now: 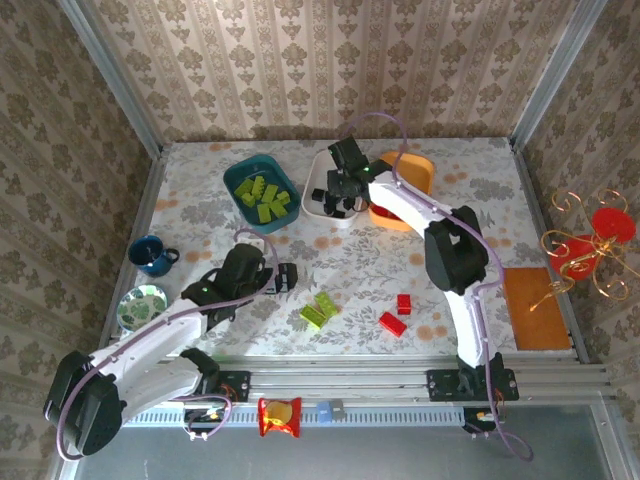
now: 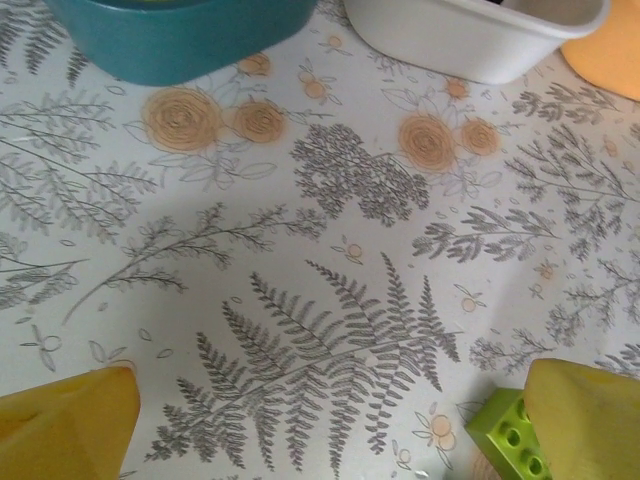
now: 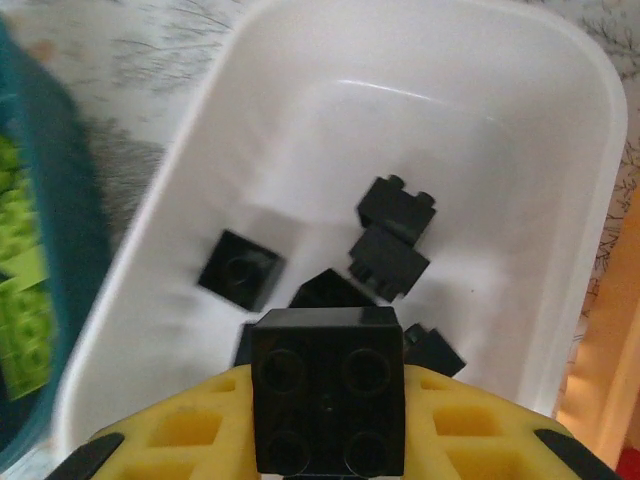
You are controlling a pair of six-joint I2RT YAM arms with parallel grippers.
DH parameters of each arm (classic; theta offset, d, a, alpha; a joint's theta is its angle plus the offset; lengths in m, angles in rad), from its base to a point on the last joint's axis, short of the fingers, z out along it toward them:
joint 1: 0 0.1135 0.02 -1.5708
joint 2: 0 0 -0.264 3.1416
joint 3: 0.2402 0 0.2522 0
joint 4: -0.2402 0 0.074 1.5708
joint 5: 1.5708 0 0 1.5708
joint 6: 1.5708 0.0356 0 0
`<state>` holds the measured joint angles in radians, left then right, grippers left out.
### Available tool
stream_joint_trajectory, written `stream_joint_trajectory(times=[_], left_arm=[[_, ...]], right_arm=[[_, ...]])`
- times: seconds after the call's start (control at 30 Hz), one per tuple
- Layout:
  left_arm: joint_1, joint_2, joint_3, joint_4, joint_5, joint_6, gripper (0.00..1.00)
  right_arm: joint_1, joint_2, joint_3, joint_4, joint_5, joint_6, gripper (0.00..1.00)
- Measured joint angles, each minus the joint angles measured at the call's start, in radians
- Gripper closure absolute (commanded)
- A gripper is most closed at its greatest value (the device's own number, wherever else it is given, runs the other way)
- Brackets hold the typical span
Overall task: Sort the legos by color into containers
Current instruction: Place the lego in the container.
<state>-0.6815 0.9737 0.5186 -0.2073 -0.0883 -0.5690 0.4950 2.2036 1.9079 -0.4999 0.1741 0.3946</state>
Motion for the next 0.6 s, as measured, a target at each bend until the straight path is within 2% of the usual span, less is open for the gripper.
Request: stream_joint_trajectory(times=[0.07, 0.13, 0.23, 0.4, 0.5, 0.6], left_arm=[[-0.005, 0.005, -0.002, 0.0, 0.011, 0.0, 0.0], [-0.007, 0.012, -0.002, 0.002, 0.019, 0.0, 0.0], [-0.009, 0.021, -0.002, 0.002, 0.026, 0.0, 0.0], [-0.012, 0.032, -0.002, 0.007, 0.041, 0.0, 0.0], [-0.013, 0.041, -0.002, 0.011, 0.05, 0.0, 0.0], [-0.019, 0.048, -0.002, 0.011, 0.061, 0.002, 0.07]], right_arm=[[-0.014, 0.046, 0.05, -0.037, 0.002, 0.015, 0.61], [-0.028, 0.078, 0.092, -0.066, 0.0, 0.03, 0.45], [-0.04, 0.087, 0.127, -0.088, -0.006, 0.044, 0.33], [-0.041, 0.045, 0.118, -0.083, -0.016, 0.042, 0.29], [-0.022, -0.076, -0.023, -0.061, -0.027, 0.028, 0.27], [0.011, -0.249, -0.214, -0.026, -0.033, 0.022, 0.26]])
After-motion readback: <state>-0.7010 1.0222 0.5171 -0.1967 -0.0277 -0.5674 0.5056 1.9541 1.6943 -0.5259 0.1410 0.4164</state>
